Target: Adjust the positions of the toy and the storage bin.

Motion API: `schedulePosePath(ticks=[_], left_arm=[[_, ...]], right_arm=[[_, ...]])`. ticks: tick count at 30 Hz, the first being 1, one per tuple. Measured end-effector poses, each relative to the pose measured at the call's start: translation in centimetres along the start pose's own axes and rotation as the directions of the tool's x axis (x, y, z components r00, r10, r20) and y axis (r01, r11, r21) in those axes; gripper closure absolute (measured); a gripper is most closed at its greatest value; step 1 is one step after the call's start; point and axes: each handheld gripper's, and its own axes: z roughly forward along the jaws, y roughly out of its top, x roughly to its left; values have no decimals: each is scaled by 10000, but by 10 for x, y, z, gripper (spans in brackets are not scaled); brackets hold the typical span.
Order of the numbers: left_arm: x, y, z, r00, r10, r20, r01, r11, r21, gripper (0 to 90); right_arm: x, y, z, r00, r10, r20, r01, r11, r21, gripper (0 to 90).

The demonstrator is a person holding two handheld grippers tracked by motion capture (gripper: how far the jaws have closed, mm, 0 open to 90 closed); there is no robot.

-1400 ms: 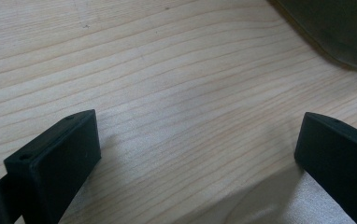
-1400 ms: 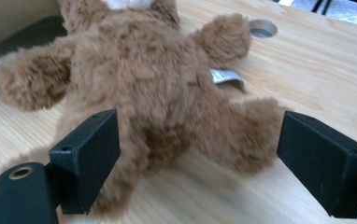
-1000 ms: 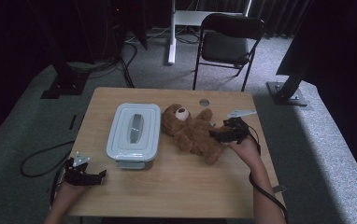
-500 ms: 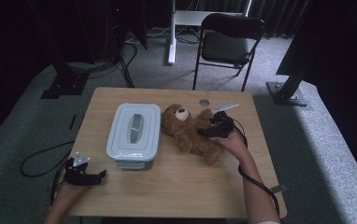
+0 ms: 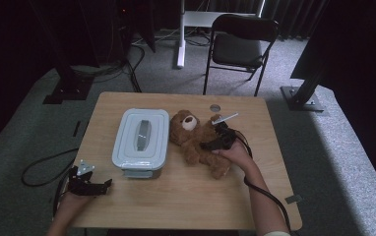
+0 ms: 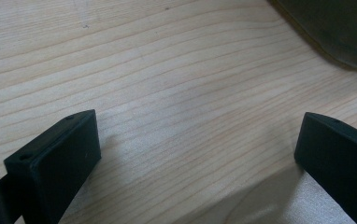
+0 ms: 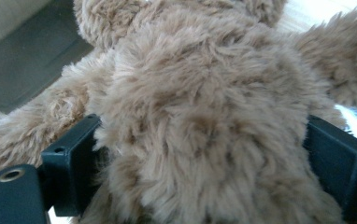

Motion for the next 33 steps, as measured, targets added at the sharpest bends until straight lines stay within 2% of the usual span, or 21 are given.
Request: schedulePosePath(ticks=[7, 12, 15, 19, 21, 23, 24, 27, 29, 33], left_arm=[[0, 0, 0, 10000, -2, -1, 2, 10000, 0, 10], [0, 0, 0, 10000, -3, -3, 3, 10000, 1, 10], [0, 0, 0, 10000, -13, -11, 13, 10000, -3, 10], [0, 0, 0, 10000, -17, -7, 17, 10000, -4, 10], [0, 0, 0, 10000, -12, -9, 12, 10000, -4, 10], [0, 0, 0, 10000, -16, -7, 16, 10000, -3, 10], [0, 0, 0, 10000, -13, -8, 13, 10000, -5, 10], [0, 0, 0, 10000, -17, -8, 17, 10000, -3, 10], [0, 0, 0, 10000, -17, -9, 17, 10000, -1, 10], [0, 0, 0, 10000, -13, -6, 13, 10000, 1, 10]], right_arm=[[2, -3, 5, 9998, -215, -35, 216, 9997, 114, 96], [8, -3, 9, 9992, -307, 261, 297, 9989, 376, 101], [10, 1, 12, 9983, -339, 468, 301, 9964, 790, 149], [10, 3, 13, 9975, -327, 623, 264, 9948, 985, 228], [13, 2, 13, 9951, -517, 842, 444, 9952, 871, 291], [17, -2, 11, 9902, -713, 1202, 655, 9965, 518, 392], [18, -5, 9, 9890, -749, 1279, 728, 9971, 209, 431], [18, -9, 4, 9890, -724, 1292, 755, 9969, -198, 510], [18, -10, 1, 9900, -642, 1256, 692, 9970, -359, 557], [17, -10, -6, 9925, -79, 1217, 181, 9964, -826, 608]])
